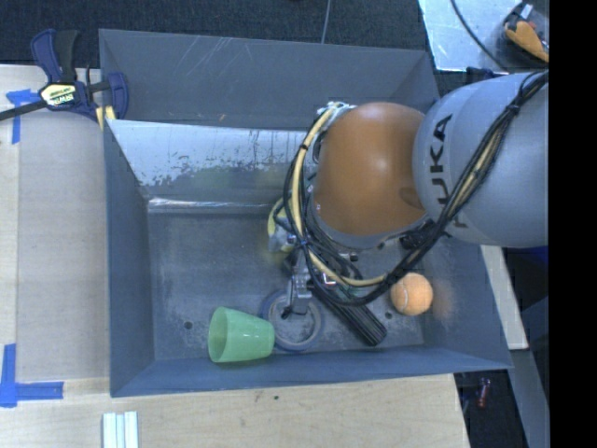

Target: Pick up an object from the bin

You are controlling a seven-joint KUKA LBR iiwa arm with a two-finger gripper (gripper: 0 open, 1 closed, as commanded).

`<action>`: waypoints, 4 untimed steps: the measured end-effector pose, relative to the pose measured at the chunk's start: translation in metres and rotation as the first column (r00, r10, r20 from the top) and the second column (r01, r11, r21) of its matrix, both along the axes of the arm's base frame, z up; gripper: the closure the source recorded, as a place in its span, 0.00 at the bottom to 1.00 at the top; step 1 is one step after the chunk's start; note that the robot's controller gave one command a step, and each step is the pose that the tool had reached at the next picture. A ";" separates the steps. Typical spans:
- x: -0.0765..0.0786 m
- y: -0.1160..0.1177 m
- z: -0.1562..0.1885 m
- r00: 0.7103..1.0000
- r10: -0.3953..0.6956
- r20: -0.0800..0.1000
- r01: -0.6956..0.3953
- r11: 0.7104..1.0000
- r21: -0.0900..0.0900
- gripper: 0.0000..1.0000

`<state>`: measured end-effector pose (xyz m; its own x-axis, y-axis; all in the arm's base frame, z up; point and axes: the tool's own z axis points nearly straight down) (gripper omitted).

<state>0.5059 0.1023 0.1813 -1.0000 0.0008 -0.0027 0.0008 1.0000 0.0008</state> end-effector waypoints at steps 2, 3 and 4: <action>0.052 -0.070 -0.110 0.986 0.168 0.006 -0.168 0.986 -0.001 0.00; 0.041 -0.070 -0.110 0.935 0.355 0.003 -0.355 0.935 -0.002 0.00; -0.009 -0.113 -0.110 0.992 0.121 0.017 -0.121 0.993 -0.001 0.00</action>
Offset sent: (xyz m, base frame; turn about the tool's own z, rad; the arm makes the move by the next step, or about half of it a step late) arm 0.0500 -0.0699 -0.1113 -0.1692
